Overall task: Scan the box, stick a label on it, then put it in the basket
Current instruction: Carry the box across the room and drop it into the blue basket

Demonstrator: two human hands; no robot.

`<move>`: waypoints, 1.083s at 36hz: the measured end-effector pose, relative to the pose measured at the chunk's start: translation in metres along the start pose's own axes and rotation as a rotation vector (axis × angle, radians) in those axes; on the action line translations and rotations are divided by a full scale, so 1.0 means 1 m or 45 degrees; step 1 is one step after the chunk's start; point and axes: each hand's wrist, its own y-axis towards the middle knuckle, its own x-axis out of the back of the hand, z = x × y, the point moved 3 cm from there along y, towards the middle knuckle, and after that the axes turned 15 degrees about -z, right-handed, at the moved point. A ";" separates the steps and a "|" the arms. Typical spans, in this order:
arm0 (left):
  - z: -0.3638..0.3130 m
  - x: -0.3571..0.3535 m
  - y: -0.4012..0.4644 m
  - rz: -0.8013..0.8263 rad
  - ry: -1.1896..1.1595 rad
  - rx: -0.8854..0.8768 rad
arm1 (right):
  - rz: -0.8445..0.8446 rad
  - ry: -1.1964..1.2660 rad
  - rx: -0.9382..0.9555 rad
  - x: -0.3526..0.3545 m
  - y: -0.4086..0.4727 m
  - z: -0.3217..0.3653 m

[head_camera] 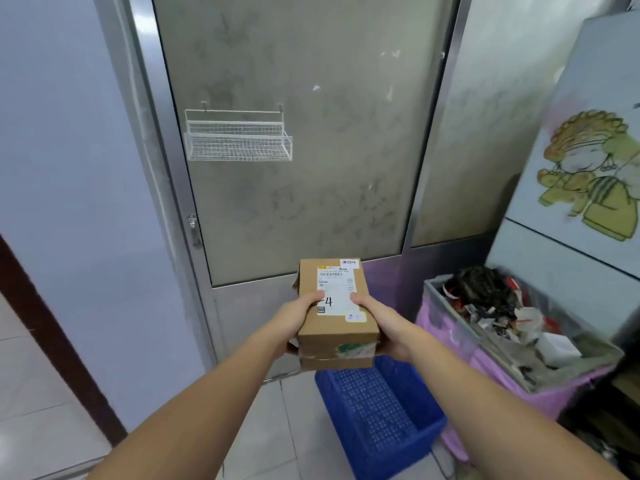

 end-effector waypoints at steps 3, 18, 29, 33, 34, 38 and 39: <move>-0.017 -0.011 0.038 0.016 0.015 0.012 | -0.007 0.009 -0.012 0.006 0.039 0.013; -0.096 -0.061 0.203 0.098 0.117 -0.041 | -0.060 0.148 -0.053 0.026 0.207 0.069; -0.151 -0.109 0.360 0.300 0.294 -0.086 | -0.233 0.363 -0.112 0.028 0.323 0.088; -0.162 -0.140 0.405 0.395 0.317 -0.075 | -0.412 0.401 -0.183 0.041 0.357 0.088; -0.163 -0.149 0.415 0.408 0.317 -0.057 | -0.447 0.419 -0.215 0.045 0.364 0.086; -0.161 -0.192 0.444 0.521 0.361 -0.039 | -0.480 0.487 -0.245 0.068 0.384 0.069; -0.160 -0.203 0.450 0.564 0.367 -0.038 | -0.495 0.512 -0.239 0.074 0.388 0.064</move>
